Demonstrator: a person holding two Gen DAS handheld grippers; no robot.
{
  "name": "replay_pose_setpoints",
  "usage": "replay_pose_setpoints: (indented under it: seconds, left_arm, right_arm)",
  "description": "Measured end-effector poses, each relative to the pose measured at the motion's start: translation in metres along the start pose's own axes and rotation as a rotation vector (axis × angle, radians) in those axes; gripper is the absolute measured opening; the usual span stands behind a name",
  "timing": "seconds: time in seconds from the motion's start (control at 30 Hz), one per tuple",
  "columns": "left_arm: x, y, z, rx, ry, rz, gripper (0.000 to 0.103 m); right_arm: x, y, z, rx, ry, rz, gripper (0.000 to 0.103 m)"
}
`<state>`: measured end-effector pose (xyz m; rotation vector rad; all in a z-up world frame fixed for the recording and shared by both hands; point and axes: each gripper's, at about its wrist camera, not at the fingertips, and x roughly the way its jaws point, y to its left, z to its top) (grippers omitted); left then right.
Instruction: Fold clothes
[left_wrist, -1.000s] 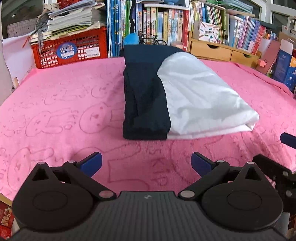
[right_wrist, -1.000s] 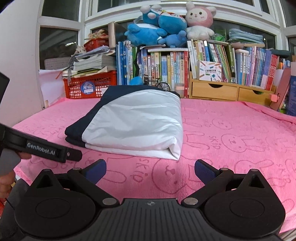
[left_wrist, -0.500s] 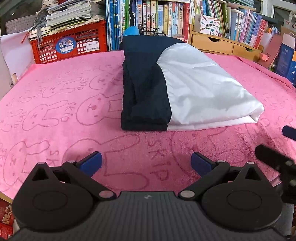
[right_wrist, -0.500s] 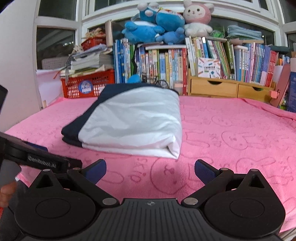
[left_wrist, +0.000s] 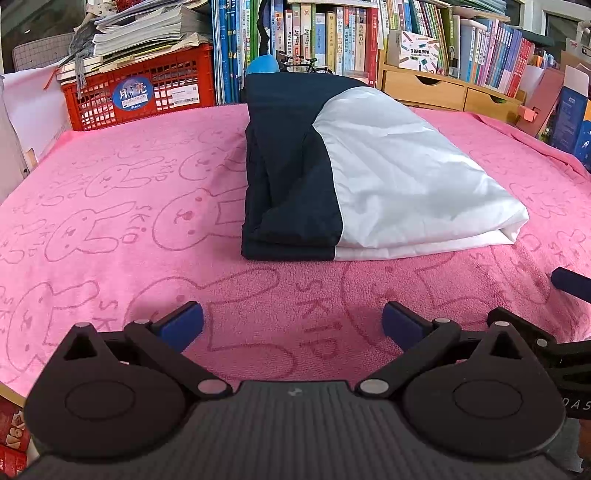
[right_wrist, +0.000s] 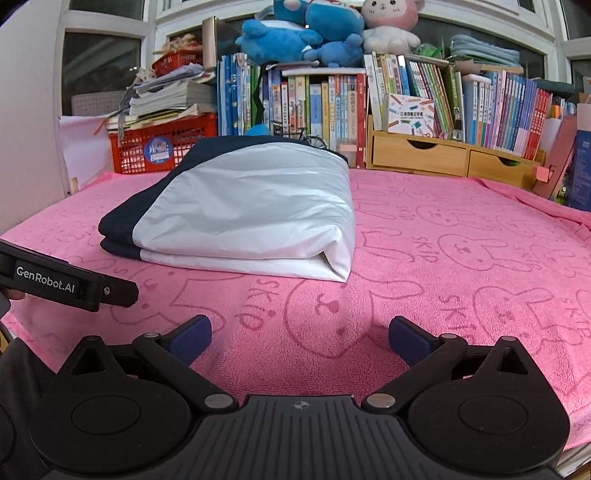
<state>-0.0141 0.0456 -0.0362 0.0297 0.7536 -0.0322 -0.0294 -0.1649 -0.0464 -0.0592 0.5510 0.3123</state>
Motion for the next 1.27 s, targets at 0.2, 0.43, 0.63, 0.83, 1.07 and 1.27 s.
replay_pose_setpoints:
  seconds: [0.2, 0.43, 0.63, 0.83, 1.07, 1.27]
  left_arm:
    - [-0.0006, 0.0015, -0.0018, 0.003, -0.005, -0.004, 0.103]
    - [-0.001, 0.0028, -0.0038, 0.009, -0.014, -0.012, 0.103]
    - [-0.0017, 0.0032, -0.0054, 0.002, -0.023, -0.014, 0.103]
    - [-0.0017, 0.0014, -0.0051, -0.001, -0.024, -0.009, 0.103]
    - [-0.0022, 0.0031, -0.0057, 0.005, -0.025, -0.013, 0.103]
    - [-0.0021, 0.0031, -0.0064, 0.008, -0.026, -0.016, 0.103]
  right_arm:
    - [0.0009, 0.0, 0.0004, -0.002, 0.006, 0.003, 0.103]
    - [0.0005, -0.0002, -0.0003, -0.002, 0.006, 0.003, 0.103]
    - [0.0008, -0.0003, -0.0007, -0.002, 0.003, 0.003, 0.103]
    - [0.0004, -0.0006, -0.0015, -0.005, 0.001, 0.003, 0.103]
    - [0.0007, 0.0002, -0.0016, -0.004, 0.0, 0.002, 0.103]
    - [0.0009, -0.0004, -0.0016, -0.005, -0.001, 0.002, 0.103]
